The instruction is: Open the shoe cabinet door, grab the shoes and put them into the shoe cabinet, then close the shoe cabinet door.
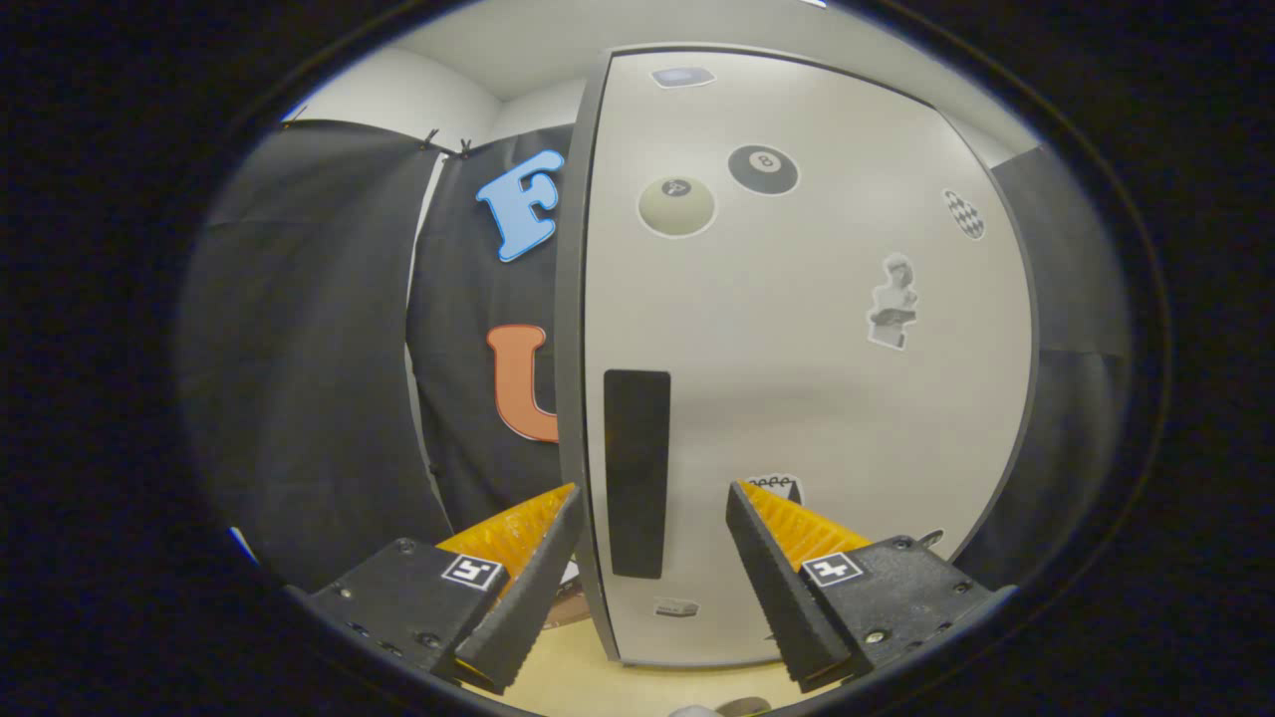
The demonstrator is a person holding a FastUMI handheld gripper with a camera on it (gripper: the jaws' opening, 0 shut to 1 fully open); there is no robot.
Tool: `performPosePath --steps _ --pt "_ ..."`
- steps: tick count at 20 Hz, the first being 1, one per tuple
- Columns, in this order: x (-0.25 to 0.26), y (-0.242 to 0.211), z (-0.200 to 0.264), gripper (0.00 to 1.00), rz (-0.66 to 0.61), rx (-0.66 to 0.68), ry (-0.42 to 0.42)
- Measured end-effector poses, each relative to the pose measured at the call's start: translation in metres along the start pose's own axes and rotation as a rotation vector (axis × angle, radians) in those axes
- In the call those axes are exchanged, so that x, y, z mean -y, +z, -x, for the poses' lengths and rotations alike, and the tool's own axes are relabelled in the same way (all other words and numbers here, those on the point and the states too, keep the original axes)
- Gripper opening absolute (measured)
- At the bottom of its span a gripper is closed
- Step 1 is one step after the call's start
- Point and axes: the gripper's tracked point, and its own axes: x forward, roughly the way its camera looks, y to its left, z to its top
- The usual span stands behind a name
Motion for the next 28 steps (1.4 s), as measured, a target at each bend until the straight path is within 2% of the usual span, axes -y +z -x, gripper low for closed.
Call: performPosePath --steps 1,4,5,8,9,13,18,22,28 --pt "-0.001 -0.002 -0.004 0.87 -0.002 -0.010 -0.009" --pt "-0.008 -0.009 -0.013 0.76 -0.033 -0.051 -0.014" --pt "-0.009 -0.009 -0.017 0.67 -0.039 -0.052 -0.020" --pt "-0.005 -0.008 -0.020 0.52 -0.023 -0.048 -0.071" --pt "-0.005 -0.008 -0.019 0.43 -0.025 -0.045 -0.076" --pt "-0.003 -0.014 -0.019 0.39 -0.020 -0.066 -0.048" --pt "-0.004 -0.014 -0.002 0.32 0.013 -0.063 0.076" --pt "-0.007 -0.013 0.034 0.28 0.022 -0.051 0.140" --pt "0.025 -0.019 0.113 0.27 0.014 -0.037 0.148"
